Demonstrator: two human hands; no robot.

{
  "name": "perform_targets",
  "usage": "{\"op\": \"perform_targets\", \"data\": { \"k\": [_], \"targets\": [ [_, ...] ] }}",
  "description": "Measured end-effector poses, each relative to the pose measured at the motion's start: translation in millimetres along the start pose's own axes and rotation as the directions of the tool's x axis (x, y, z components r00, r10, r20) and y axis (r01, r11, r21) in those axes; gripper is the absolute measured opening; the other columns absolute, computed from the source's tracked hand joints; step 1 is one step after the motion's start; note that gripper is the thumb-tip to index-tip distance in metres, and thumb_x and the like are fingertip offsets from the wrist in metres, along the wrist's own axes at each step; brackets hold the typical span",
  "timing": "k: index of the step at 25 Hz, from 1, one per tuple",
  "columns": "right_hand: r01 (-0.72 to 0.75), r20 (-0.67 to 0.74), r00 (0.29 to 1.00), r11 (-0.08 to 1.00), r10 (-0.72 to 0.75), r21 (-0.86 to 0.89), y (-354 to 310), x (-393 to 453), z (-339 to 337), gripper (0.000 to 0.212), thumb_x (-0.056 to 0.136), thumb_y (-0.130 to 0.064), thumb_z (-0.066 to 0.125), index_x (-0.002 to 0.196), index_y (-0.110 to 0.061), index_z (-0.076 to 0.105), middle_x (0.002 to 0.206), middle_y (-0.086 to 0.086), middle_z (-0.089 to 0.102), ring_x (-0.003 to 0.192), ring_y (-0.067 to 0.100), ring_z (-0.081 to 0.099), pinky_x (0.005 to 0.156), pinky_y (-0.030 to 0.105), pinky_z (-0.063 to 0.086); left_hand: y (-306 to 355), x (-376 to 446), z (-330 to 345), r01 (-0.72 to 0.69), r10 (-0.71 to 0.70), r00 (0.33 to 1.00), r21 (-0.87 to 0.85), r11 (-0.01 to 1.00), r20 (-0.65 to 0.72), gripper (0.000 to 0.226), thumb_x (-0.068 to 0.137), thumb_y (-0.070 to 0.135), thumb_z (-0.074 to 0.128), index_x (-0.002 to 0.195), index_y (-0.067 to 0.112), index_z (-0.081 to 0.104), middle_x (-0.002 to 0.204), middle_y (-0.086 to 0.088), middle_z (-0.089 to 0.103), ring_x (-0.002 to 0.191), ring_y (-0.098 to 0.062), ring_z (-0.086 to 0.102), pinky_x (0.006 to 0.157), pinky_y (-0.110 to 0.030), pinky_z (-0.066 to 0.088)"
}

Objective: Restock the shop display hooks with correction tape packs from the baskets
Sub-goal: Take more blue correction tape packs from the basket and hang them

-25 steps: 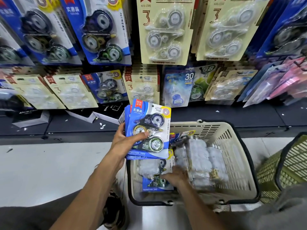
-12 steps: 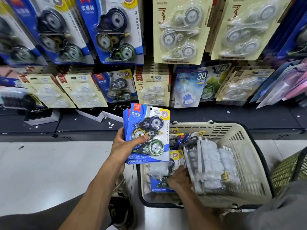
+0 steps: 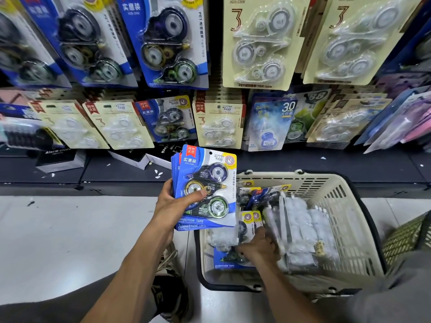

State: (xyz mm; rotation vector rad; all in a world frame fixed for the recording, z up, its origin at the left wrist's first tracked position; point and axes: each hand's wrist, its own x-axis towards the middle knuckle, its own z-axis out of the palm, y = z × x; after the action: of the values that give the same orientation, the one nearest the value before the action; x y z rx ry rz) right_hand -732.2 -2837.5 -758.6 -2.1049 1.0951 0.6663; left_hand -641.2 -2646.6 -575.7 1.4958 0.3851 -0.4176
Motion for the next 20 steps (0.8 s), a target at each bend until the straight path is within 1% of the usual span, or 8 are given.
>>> {"op": "perform_targets", "data": {
  "k": [2,4,5,8,11,14,17,20],
  "targets": [
    [-0.022,-0.009,1.0,0.984,0.024,0.176,5,10,-2,0.09,0.063,-0.034,0.087,0.137,-0.017,0.039,0.129,0.01,0.063,0.118,0.033,0.059,0.093,0.039,0.05,-1,0,0,-0.001,0.001,1.0,0.001,1.0,-0.005,0.065,0.067,0.012,0.092,0.121,0.027,0.06,0.098,0.002,0.079,0.089,-0.028,0.077,0.085,-0.048,0.062],
    [-0.1,0.102,0.993,0.859,0.055,0.502,10,21,0,0.081,0.058,-0.014,0.092,0.127,-0.006,0.052,0.106,0.008,0.073,0.095,0.026,0.07,0.075,0.035,0.058,0,1,0,-0.005,0.005,1.0,-0.002,1.0,-0.01,0.064,0.068,0.013,0.092,0.121,0.028,0.059,0.095,0.005,0.079,0.088,-0.027,0.077,0.082,-0.045,0.062],
    [-0.132,0.176,0.984,0.805,0.035,0.578,12,24,2,0.075,0.057,-0.007,0.093,0.123,-0.003,0.058,0.101,0.008,0.075,0.09,0.024,0.072,0.07,0.031,0.058,1,0,1,-0.006,0.006,1.0,-0.006,1.0,-0.011,0.064,0.068,0.013,0.092,0.121,0.027,0.059,0.093,0.006,0.079,0.088,-0.026,0.077,0.081,-0.044,0.062],
    [-0.157,0.315,0.948,0.783,-0.052,0.602,8,11,4,0.059,0.063,-0.002,0.091,0.116,-0.006,0.066,0.105,0.008,0.075,0.093,0.022,0.07,0.075,0.028,0.055,1,1,6,0.0,0.0,1.0,0.007,1.0,-0.014,0.062,0.068,0.013,0.092,0.119,0.029,0.059,0.094,0.006,0.079,0.088,-0.026,0.077,0.081,-0.043,0.062],
    [-0.091,0.204,0.977,0.749,-0.059,0.656,1,3,-16,0.036,0.069,0.005,0.082,0.101,-0.007,0.071,0.089,0.007,0.075,0.078,0.022,0.068,0.061,0.026,0.054,4,2,15,0.0,0.001,1.0,0.014,1.0,-0.015,0.058,0.068,0.012,0.092,0.115,0.027,0.061,0.095,0.003,0.08,0.087,-0.026,0.077,0.076,-0.041,0.062],
    [0.024,0.049,0.996,0.75,-0.075,0.661,-1,-7,-69,0.034,0.071,-0.001,0.081,0.099,-0.015,0.067,0.088,0.003,0.073,0.084,0.022,0.068,0.07,0.027,0.053,9,2,30,-0.02,0.02,1.0,-0.024,1.0,-0.001,0.056,0.07,0.008,0.09,0.114,0.025,0.06,0.093,0.001,0.08,0.082,-0.023,0.077,0.065,-0.033,0.061],
    [0.149,-0.126,0.988,0.702,-0.084,0.697,9,-20,-139,0.03,0.073,-0.001,0.08,0.098,-0.011,0.068,0.085,0.002,0.073,0.084,0.023,0.068,0.081,0.034,0.053,12,-3,55,-0.029,0.03,0.999,-0.055,0.998,0.012,0.06,0.069,0.005,0.091,0.117,0.022,0.06,0.096,-0.002,0.079,0.084,-0.025,0.077,0.072,-0.038,0.063],
    [0.315,-0.306,0.944,0.596,-0.12,0.738,14,-50,-212,0.028,0.072,0.001,0.08,0.098,-0.007,0.072,0.076,-0.001,0.076,0.07,0.014,0.069,0.069,0.027,0.055,16,-13,90,-0.039,0.042,0.999,-0.102,0.994,0.029,0.062,0.066,0.004,0.092,0.117,0.018,0.059,0.095,-0.003,0.079,0.078,-0.021,0.077,0.074,-0.038,0.063]
  ]
}}
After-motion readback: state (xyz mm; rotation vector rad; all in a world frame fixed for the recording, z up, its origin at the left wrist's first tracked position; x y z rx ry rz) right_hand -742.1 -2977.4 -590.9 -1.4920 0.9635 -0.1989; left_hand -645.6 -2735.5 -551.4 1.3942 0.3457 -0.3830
